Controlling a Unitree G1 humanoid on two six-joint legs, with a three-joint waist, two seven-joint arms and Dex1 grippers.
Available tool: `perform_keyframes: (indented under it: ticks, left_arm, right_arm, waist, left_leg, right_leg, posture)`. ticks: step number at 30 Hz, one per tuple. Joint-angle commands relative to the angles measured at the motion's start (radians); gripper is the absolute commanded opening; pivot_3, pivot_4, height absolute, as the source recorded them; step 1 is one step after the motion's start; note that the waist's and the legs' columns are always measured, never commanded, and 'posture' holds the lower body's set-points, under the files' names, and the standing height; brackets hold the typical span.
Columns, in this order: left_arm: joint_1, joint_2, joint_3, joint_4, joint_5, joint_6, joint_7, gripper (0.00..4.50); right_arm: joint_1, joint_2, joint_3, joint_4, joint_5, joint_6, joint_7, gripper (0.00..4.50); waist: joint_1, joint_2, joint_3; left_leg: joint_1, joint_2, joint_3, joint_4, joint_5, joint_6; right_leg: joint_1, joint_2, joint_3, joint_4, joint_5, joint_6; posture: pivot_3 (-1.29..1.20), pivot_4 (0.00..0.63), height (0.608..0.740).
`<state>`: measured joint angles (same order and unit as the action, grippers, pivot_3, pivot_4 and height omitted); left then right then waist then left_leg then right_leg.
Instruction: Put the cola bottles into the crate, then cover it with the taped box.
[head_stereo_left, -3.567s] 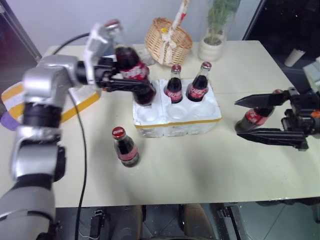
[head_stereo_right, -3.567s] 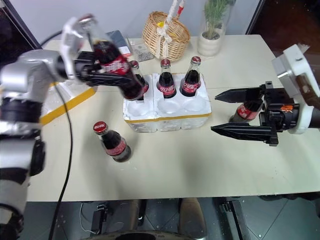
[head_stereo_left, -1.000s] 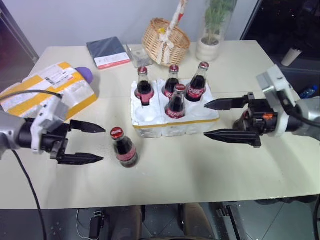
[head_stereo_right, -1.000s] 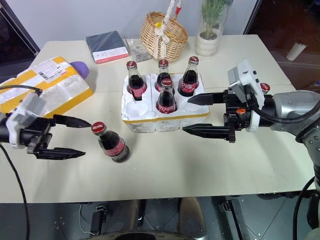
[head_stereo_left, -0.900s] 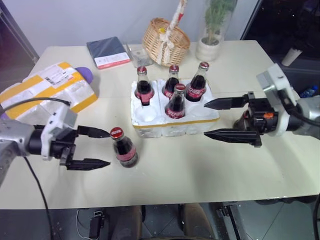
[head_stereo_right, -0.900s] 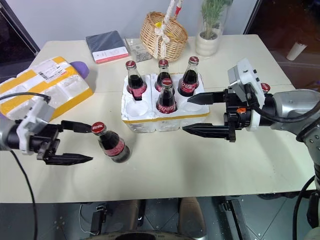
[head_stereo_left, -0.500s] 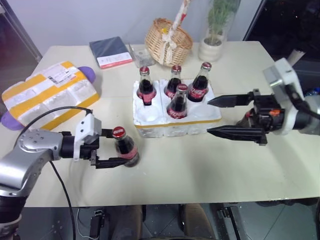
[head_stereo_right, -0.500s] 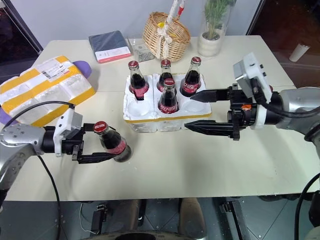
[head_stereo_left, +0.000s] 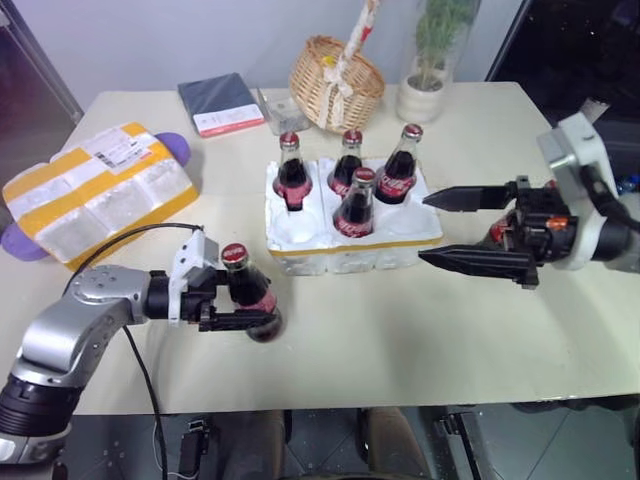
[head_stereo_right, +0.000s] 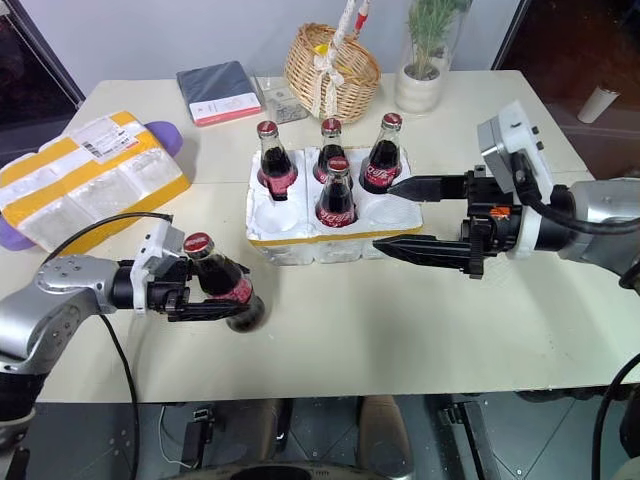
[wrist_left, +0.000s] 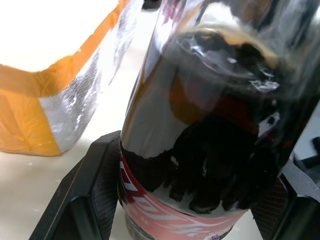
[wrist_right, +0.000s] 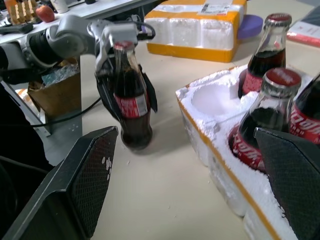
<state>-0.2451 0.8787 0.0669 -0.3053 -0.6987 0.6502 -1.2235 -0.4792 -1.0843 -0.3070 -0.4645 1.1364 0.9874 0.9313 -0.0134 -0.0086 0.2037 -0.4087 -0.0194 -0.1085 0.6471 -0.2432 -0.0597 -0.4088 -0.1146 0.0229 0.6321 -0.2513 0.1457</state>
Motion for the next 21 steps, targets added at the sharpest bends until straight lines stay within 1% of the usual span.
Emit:
perform_keyframes:
  ticks: [1, 3, 5, 7, 9, 12, 14, 16, 17, 21]
  left_arm:
    - [-0.113, 0.084, 0.140, 0.015, -0.165, 0.091, -0.080, 2.81]
    - [-0.203, 0.124, 0.158, 0.075, -0.210, 0.139, -0.116, 2.81]
    - [-0.328, 0.135, 0.143, 0.167, -0.212, 0.158, -0.140, 2.81]
    - [-0.470, 0.107, 0.104, 0.271, -0.184, 0.162, -0.140, 2.81]
    - [-0.594, 0.052, 0.044, 0.372, -0.104, 0.106, -0.141, 2.81]
    - [-0.705, -0.032, -0.044, 0.492, 0.013, 0.009, -0.156, 2.81]
    - [-0.746, -0.090, -0.091, 0.555, 0.082, -0.066, -0.166, 2.81]
    - [-0.757, -0.152, -0.149, 0.611, 0.175, -0.182, -0.170, 2.81]
    - [-0.759, -0.178, -0.168, 0.630, 0.199, -0.205, -0.176, 2.81]
    - [-0.730, -0.225, -0.233, 0.664, 0.290, -0.314, -0.220, 2.81]
  right_arm:
    - [0.008, -0.029, -0.054, -0.034, 0.019, -0.007, 0.015, 4.50]
    - [0.018, -0.036, -0.061, -0.035, 0.019, -0.008, 0.018, 4.50]
    - [0.026, -0.040, -0.066, -0.034, 0.016, -0.009, 0.018, 4.50]
    - [0.035, -0.044, -0.071, -0.035, 0.014, -0.012, 0.018, 4.50]
    - [0.043, -0.043, -0.078, -0.038, 0.015, -0.012, 0.012, 4.50]
    - [0.051, -0.040, -0.087, -0.046, 0.022, -0.011, -0.004, 4.50]
    - [0.059, -0.037, -0.096, -0.056, 0.029, -0.010, -0.018, 4.50]
    - [0.071, -0.034, -0.110, -0.066, 0.042, -0.005, -0.035, 4.50]
    - [0.080, -0.033, -0.117, -0.071, 0.046, -0.005, -0.041, 4.50]
    - [0.119, -0.031, -0.145, -0.087, 0.059, -0.001, -0.072, 4.50]
  waist:
    - [0.000, 0.000, 0.000]
    - [-0.001, 0.000, 0.000]
    - [0.004, 0.000, 0.000]
    - [0.004, 0.000, 0.000]
    - [0.002, -0.001, 0.000]
    - [0.001, -0.001, 0.000]
    - [0.000, -0.001, 0.000]
    - [-0.005, -0.001, 0.000]
    - [-0.006, -0.001, 0.000]
    - [-0.005, -0.001, 0.000]
  left_leg:
    - [0.000, 0.000, 0.000, 0.000, 0.000, 0.000]
    - [0.000, 0.000, 0.000, 0.000, 0.000, 0.000]
    - [0.000, 0.000, 0.000, 0.000, 0.000, 0.000]
    - [0.000, 0.000, 0.000, 0.001, 0.000, 0.000]
    - [0.000, 0.000, 0.000, 0.001, 0.000, 0.000]
    - [0.000, -0.001, 0.000, 0.001, 0.000, 0.000]
    - [0.000, -0.001, 0.000, 0.001, 0.000, 0.000]
    - [0.000, -0.001, 0.000, 0.001, 0.000, 0.000]
    - [0.000, -0.001, 0.000, 0.001, 0.000, 0.000]
    - [-0.002, -0.001, 0.000, 0.000, 0.000, 0.000]
  right_leg:
    - [0.000, 0.000, 0.000, 0.000, 0.000, 0.000]
    - [0.000, 0.000, 0.000, 0.000, 0.000, 0.000]
    - [0.000, 0.000, 0.000, 0.000, 0.000, 0.000]
    - [0.001, 0.000, -0.001, -0.001, 0.000, 0.000]
    - [0.002, 0.000, -0.001, -0.001, 0.000, 0.000]
    - [0.002, 0.000, -0.001, -0.001, 0.000, 0.001]
    - [0.002, 0.000, -0.001, -0.001, 0.000, 0.001]
    - [0.001, 0.000, 0.000, -0.001, 0.000, 0.001]
    - [0.000, 0.000, 0.000, 0.000, 0.000, 0.001]
    - [-0.001, 0.000, 0.000, 0.000, 0.000, 0.001]
  posture:
    - [0.00, 0.150, 0.740]
    - [0.00, 0.150, 0.740]
    - [0.00, 0.150, 0.740]
    - [0.00, 0.150, 0.740]
    - [0.00, 0.150, 0.740]
    - [0.00, 0.150, 0.740]
    - [0.00, 0.150, 0.740]
    - [0.00, 0.150, 0.740]
    - [0.00, 0.150, 0.740]
    - [0.00, 0.150, 0.740]
